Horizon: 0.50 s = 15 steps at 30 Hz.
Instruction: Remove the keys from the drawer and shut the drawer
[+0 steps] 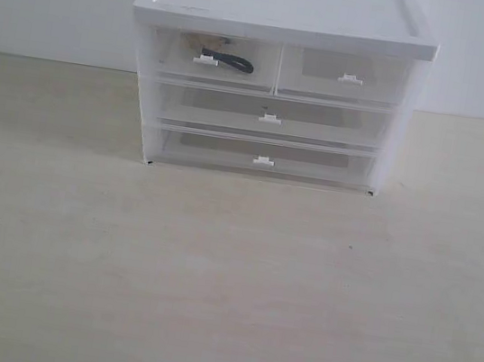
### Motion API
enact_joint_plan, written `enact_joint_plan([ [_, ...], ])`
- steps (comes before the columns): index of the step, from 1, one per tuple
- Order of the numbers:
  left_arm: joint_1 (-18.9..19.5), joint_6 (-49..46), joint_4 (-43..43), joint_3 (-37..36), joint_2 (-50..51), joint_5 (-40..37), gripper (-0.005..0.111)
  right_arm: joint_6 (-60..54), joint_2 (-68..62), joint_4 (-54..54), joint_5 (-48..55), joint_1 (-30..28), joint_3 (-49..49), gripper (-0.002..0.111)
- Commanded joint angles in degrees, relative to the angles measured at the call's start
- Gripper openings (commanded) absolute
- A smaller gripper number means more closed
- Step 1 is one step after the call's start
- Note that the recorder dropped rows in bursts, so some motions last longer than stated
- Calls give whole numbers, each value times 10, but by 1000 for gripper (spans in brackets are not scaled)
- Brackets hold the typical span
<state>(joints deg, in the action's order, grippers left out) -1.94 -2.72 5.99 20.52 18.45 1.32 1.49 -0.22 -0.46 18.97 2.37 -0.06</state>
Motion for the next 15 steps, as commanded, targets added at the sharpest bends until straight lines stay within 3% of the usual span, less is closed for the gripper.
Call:
enact_joint_plan([
  [1,1,1,-6,67,121,-13,4,-2,2,-1,-5,0,1,0],
  [8,1,1,-6,94,208,72,4,-2,2,-1,-5,0,1,0],
  [15,1,13,5,94,210,79,4,-2,2,-1,-5,0,1,0],
])
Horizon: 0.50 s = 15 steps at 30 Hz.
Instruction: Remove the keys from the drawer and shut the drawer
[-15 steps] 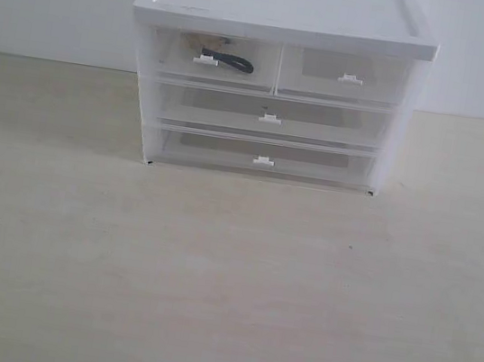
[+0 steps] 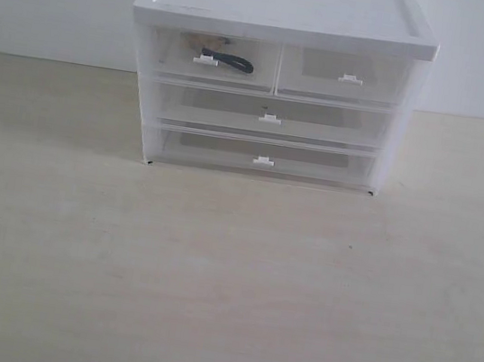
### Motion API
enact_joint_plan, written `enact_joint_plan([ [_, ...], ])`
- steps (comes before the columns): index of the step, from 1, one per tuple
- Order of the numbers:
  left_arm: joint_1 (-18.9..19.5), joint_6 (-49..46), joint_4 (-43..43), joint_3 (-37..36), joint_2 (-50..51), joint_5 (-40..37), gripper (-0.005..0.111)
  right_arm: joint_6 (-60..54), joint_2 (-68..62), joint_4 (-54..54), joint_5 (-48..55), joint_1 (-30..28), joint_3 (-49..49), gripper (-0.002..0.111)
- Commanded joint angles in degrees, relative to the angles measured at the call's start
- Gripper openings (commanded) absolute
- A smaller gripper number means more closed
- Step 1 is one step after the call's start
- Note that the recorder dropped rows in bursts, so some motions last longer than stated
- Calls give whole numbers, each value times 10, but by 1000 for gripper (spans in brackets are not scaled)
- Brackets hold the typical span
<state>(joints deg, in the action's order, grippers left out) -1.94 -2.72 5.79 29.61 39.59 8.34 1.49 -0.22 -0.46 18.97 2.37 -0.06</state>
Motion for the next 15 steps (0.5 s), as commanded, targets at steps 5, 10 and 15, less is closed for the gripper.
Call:
enact_joint_plan([
  [5,1,44,53,3,-2,-18,4,-2,2,-1,-5,0,1,0],
  [10,1,149,141,3,-2,-58,4,-2,2,-1,-5,0,1,0],
  [15,1,259,227,3,1,-129,4,-2,2,-1,-5,0,1,0],
])
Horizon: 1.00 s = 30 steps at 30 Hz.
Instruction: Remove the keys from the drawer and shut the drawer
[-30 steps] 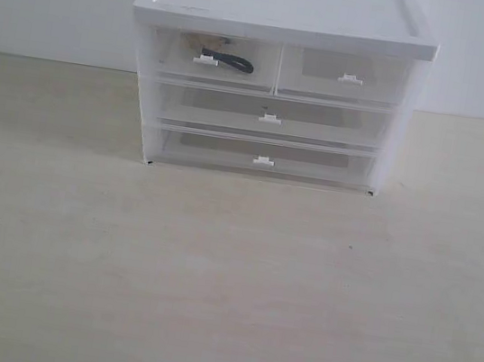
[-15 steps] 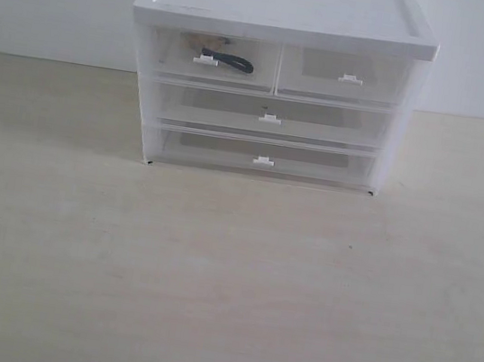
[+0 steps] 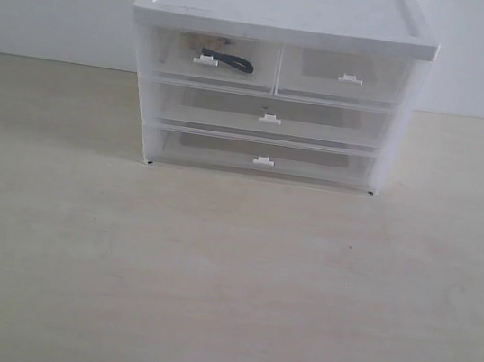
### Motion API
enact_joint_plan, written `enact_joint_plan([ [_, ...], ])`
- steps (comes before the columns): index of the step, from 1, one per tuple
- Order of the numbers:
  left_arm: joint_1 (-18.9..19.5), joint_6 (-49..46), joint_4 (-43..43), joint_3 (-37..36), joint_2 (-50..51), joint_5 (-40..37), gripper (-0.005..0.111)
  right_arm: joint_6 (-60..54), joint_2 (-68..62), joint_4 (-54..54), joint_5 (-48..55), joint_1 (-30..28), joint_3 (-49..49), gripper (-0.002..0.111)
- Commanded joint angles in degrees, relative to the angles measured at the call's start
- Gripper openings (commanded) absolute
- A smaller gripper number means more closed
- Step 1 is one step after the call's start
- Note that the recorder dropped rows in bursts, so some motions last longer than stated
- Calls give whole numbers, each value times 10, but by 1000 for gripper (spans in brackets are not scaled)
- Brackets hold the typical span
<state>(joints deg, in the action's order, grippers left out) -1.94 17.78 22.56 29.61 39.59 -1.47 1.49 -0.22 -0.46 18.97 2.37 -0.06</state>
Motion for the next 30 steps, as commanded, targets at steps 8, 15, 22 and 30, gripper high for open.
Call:
enact_joint_plan([
  [8,1,85,105,-52,-41,116,4,-2,2,-1,-5,0,1,0],
  [15,1,336,-33,-84,-4,275,4,-2,2,-1,-5,0,1,0],
  [22,1,658,-298,-84,141,520,4,-2,2,-1,-5,0,1,0],
  [30,-112,658,-240,-84,308,544,4,-2,2,-1,-5,0,1,0],
])
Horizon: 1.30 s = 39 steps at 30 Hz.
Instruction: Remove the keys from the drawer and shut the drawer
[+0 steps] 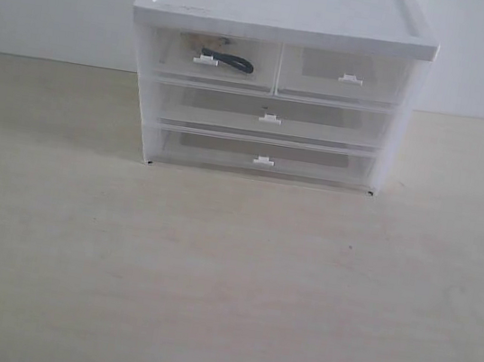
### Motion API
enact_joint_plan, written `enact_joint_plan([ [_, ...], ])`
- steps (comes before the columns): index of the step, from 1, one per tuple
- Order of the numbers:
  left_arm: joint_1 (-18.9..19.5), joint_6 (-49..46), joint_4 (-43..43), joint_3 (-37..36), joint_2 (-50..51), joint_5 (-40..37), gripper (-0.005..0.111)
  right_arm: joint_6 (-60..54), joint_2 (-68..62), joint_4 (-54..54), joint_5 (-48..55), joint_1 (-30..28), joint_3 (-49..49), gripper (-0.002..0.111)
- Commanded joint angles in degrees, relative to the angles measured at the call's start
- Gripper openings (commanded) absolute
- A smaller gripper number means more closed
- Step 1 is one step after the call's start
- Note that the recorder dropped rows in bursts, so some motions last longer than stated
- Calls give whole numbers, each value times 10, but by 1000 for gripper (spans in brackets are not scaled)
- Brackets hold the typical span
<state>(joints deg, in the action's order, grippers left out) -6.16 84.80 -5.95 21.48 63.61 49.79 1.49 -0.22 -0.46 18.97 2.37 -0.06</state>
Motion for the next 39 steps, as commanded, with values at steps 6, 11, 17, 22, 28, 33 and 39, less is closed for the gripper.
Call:
enact_joint_plan([
  [6,-194,-25,135,-1,199,132,4,-2,2,-1,-5,0,1,0],
  [11,-268,-25,230,9,294,189,4,-2,2,-1,-5,0,1,0],
  [17,-332,-18,316,81,406,202,4,-2,2,-1,-5,0,1,0],
  [22,-355,-18,395,185,492,202,4,-2,2,-1,-5,0,1,0],
  [28,-357,-74,440,278,547,202,4,-2,2,-1,-5,0,1,0],
  [33,-351,-139,415,313,554,202,4,-2,2,-1,-5,0,1,0],
  [39,-351,-187,404,325,554,202,4,-2,2,-1,-5,0,1,0],
])
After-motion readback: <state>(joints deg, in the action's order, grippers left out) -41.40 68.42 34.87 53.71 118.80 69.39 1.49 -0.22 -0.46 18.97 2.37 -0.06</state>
